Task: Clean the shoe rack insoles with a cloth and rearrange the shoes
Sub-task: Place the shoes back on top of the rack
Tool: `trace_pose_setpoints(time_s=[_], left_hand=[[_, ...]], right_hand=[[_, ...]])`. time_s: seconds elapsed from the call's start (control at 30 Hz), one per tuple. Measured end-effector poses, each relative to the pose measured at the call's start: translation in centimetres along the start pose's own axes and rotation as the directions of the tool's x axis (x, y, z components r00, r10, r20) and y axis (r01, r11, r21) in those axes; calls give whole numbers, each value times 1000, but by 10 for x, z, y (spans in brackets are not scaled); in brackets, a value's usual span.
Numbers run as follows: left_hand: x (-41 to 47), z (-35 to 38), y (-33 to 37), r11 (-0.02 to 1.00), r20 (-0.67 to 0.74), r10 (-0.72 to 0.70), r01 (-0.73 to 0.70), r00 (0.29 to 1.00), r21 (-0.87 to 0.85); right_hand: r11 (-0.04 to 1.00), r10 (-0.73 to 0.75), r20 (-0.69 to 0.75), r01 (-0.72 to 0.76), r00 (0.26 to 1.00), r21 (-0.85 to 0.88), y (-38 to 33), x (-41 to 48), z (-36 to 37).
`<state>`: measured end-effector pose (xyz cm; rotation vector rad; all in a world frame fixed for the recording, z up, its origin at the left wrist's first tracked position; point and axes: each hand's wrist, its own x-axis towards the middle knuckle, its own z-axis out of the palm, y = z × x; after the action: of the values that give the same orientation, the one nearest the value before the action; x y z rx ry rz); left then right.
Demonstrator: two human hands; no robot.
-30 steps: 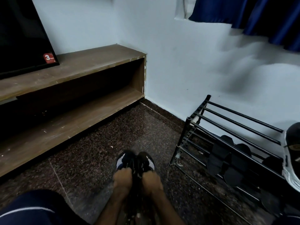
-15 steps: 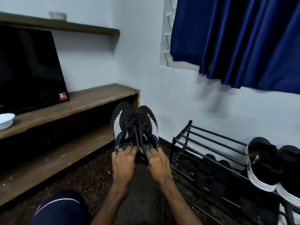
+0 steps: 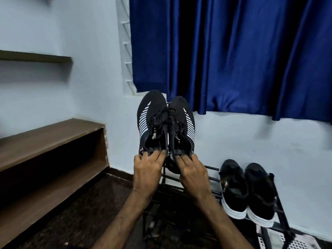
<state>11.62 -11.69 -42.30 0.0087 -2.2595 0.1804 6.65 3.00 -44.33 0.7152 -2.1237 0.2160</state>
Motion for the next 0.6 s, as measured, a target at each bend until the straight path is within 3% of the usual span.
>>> trace_pose_setpoints(time_s=[0.13, 0.27, 0.43, 0.6], left_hand=[[27, 34, 31, 996, 16, 59, -58, 998, -64], [41, 82, 56, 981, 112, 152, -135, 982, -143], [41, 139, 64, 969, 291, 207, -155, 934, -191], [43, 177, 44, 936, 388, 270, -147, 881, -319]], right_hand=[[997, 0, 43, 3, 999, -71, 49, -2, 5], [991, 37, 214, -8, 976, -133, 90, -12, 23], [988, 84, 451, -13, 889, -157, 104, -18, 64], [985, 171, 560, -124, 810, -122, 96, -22, 89]])
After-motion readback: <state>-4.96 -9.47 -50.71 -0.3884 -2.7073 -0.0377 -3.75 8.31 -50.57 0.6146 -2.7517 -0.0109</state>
